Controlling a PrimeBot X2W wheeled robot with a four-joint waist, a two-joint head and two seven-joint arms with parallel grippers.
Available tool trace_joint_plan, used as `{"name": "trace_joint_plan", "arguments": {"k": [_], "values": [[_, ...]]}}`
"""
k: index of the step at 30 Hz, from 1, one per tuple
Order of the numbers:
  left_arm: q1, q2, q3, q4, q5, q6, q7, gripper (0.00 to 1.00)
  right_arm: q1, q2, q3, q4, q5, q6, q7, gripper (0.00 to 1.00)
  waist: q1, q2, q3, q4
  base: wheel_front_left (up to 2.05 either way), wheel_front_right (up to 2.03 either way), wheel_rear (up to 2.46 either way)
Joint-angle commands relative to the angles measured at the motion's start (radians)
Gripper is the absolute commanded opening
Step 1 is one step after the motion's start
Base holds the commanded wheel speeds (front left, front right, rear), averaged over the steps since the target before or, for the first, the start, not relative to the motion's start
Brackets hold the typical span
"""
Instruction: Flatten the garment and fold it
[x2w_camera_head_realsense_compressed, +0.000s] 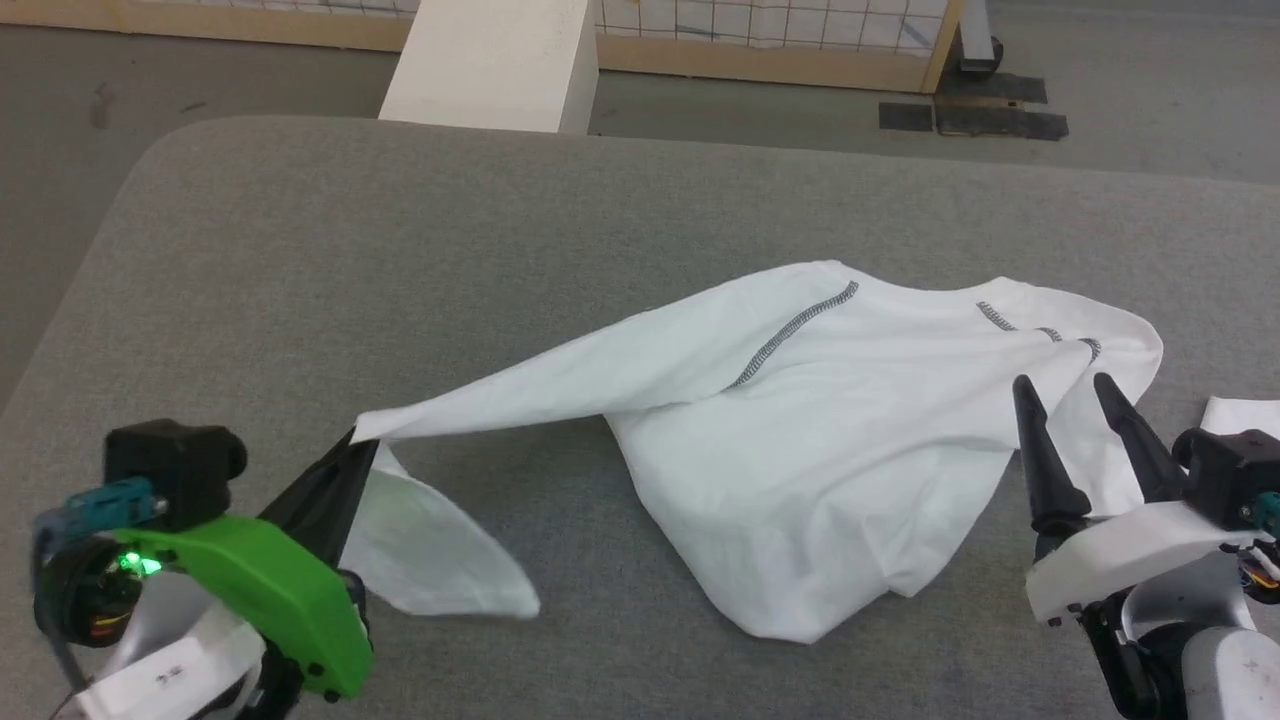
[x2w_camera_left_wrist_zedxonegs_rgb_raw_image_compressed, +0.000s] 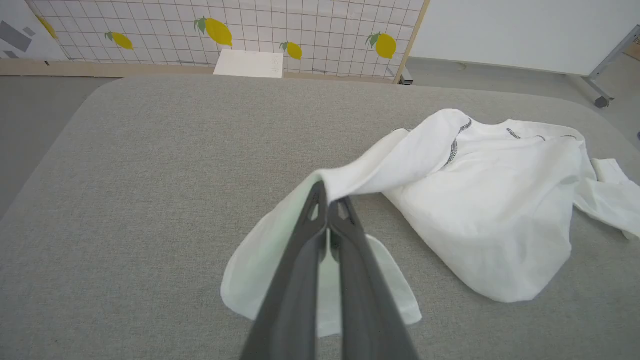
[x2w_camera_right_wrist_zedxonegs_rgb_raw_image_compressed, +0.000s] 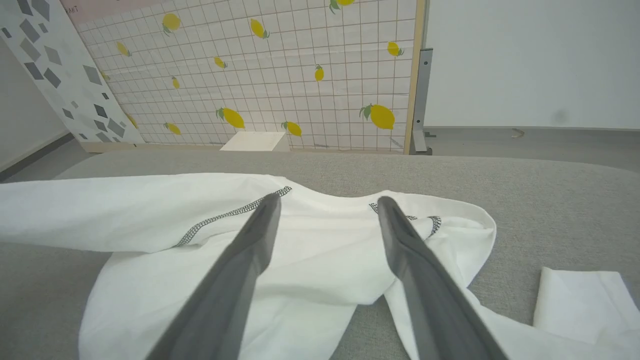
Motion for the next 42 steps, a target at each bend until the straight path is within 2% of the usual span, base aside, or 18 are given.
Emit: {"name": "trace_joint_plan", "arguments": {"k": [1, 4, 7, 12, 15, 17, 22, 25, 26, 27, 28, 35, 42], "values": [[0.013, 0.001, 0.014, -0.023, -0.029, 0.009, 0.011, 0.00, 0.013, 0.002, -0.002, -0.010, 0.006, -0.002, 0.004, 1.00, 0.0000, 0.0000, 0.002, -0.006, 0.00, 0.00, 0.00], [-0.001, 0.014, 0.065, -0.036, -0.074, 0.016, 0.025, 0.00, 0.015, 0.002, -0.006, -0.025, 0.005, -0.002, 0.008, 1.00, 0.0000, 0.0000, 0.015, -0.022, 0.00, 0.00, 0.00], [-0.055, 0.038, 0.123, 0.024, -0.098, 0.012, 0.013, 0.00, 0.008, 0.002, -0.007, -0.037, 0.003, -0.002, 0.009, 1.00, 0.0000, 0.0000, 0.042, -0.039, 0.00, 0.00, 0.00], [-0.243, 0.104, 0.157, 0.255, -0.068, -0.015, -0.029, 0.00, -0.028, 0.002, 0.015, -0.057, 0.008, -0.002, 0.008, 1.00, 0.0000, 0.0000, 0.122, -0.082, 0.00, 0.00, 0.00], [-0.370, 0.127, 0.153, 0.408, -0.036, -0.013, -0.058, 0.00, -0.055, 0.002, 0.034, -0.065, 0.013, -0.002, 0.004, 1.00, 0.0000, 0.0000, 0.173, -0.113, 0.00, 0.00, 0.00], [-0.451, 0.151, 0.148, 0.505, 0.001, -0.003, -0.072, 0.00, -0.077, 0.002, 0.049, -0.067, 0.018, -0.002, -0.001, 1.00, 0.0000, 0.0000, 0.214, -0.139, 0.00, 0.00, 0.00], [-0.617, 0.199, 0.155, 0.698, 0.099, 0.064, -0.138, 0.00, -0.129, 0.002, 0.076, -0.058, 0.031, -0.002, -0.027, 1.00, 0.0000, 0.0000, 0.302, -0.197, 0.00, 0.00, 0.00], [-0.677, 0.207, 0.147, 0.784, 0.126, 0.075, -0.180, 0.00, -0.151, 0.002, 0.087, -0.043, 0.040, -0.002, -0.044, 1.00, 0.0000, 0.0000, 0.338, -0.221, 0.00, 0.00, 0.00], [-0.695, 0.205, 0.141, 0.814, 0.127, 0.070, -0.196, 0.14, -0.157, 0.002, 0.089, -0.037, 0.044, -0.002, -0.051, 1.00, 0.0000, 0.0000, 0.351, -0.228, 0.00, 0.00, 0.00], [-0.708, 0.199, 0.139, 0.838, 0.125, 0.069, -0.210, 0.60, -0.162, 0.002, 0.090, -0.031, 0.045, -0.002, -0.056, 1.00, 0.0000, 0.0000, 0.357, -0.231, 0.00, 0.00, 0.00], [-0.721, 0.194, 0.133, 0.864, 0.125, 0.065, -0.224, 1.00, -0.166, 0.002, 0.092, -0.025, 0.046, -0.002, -0.062, 1.00, 0.0000, 0.0000, 0.363, -0.234, 0.00, 0.00, 0.00], [-0.728, 0.150, 0.094, 0.953, 0.134, 0.047, -0.332, 1.00, -0.187, 0.002, 0.089, 0.009, 0.047, -0.002, -0.081, 1.00, 0.0000, 0.0000, 0.351, -0.220, 0.00, 0.00, 0.00], [-0.622, 0.036, 0.068, 0.876, 0.115, 0.038, -0.525, 1.00, -0.166, 0.002, 0.074, 0.021, 0.038, -0.002, -0.080, 1.00, 0.0000, 0.0000, 0.255, -0.176, 0.00, 0.00, 0.00]]}}
